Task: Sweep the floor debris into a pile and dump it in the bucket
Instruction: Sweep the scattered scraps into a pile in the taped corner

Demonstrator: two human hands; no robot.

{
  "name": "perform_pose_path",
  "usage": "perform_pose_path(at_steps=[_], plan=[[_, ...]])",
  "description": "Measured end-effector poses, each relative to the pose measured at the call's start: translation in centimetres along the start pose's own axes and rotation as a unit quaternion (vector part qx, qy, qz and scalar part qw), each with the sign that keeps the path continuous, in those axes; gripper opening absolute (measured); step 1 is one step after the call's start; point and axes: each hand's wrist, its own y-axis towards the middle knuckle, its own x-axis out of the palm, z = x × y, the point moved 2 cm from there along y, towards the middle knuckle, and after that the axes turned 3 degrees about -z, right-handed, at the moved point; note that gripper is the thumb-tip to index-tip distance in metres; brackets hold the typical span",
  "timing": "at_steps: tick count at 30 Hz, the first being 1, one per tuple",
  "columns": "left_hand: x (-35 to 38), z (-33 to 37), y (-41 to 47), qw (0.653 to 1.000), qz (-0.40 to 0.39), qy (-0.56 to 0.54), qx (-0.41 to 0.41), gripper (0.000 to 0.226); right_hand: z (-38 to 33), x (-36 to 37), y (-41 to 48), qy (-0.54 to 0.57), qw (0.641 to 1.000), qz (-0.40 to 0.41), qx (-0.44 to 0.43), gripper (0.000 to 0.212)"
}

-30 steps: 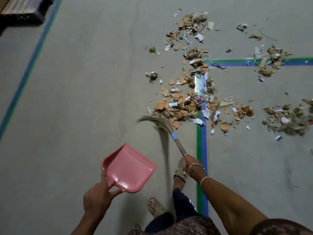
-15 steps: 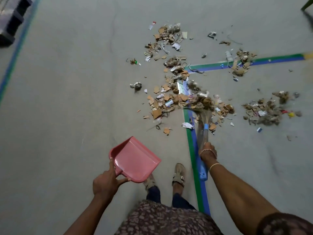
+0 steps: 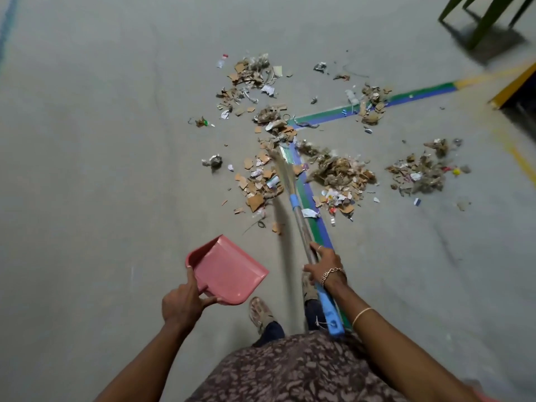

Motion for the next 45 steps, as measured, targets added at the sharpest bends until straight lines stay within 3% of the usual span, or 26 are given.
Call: perform_pose_path(at_steps=[7,11,16,25,28,33,39,45], plan=[[0.4,-0.6,0.7,0.999,-0.012,0.027,-0.015,0.133,0.2,5.6,3.2,-0.126,0.983,-0.134,-0.006,0.072],[0.2,-0.6,0.0,0.999,-0.011,0.036,-0.020,0.135,1.0,9.4,5.1,-0.066,0.979,-0.177,0.072,0.061],[-0.1,-0.5,-1.3,0.999,0.005,0.043,-0.019,0.136,5.6,11.3,9.4,0.026,0.984,-0.110,0.137,0.039],[-0.2,0.7,-2.0,0.998,-0.006,0.062,-0.015,0.137,3.1,-0.6,11.0,0.238,0.952,0.072,0.176,0.040],[-0.5,1.4,-1.4,0.998,-0.004,0.070,-0.006,0.137,3.4,-4.4,12.4,0.233,0.945,0.141,0.180,0.036],[-1.3,3.6,0.1,0.998,0.002,0.053,0.020,0.134,4.0,-9.0,10.6,0.167,0.958,0.170,0.162,0.036],[-1.5,6.6,1.3,0.998,0.014,0.026,0.049,0.136,5.4,-9.0,5.4,0.106,0.986,0.073,0.110,0.064],[-0.4,7.6,-0.1,0.999,0.001,0.013,0.037,0.136,6.4,-7.3,1.1,0.031,0.993,-0.076,0.083,0.062]])
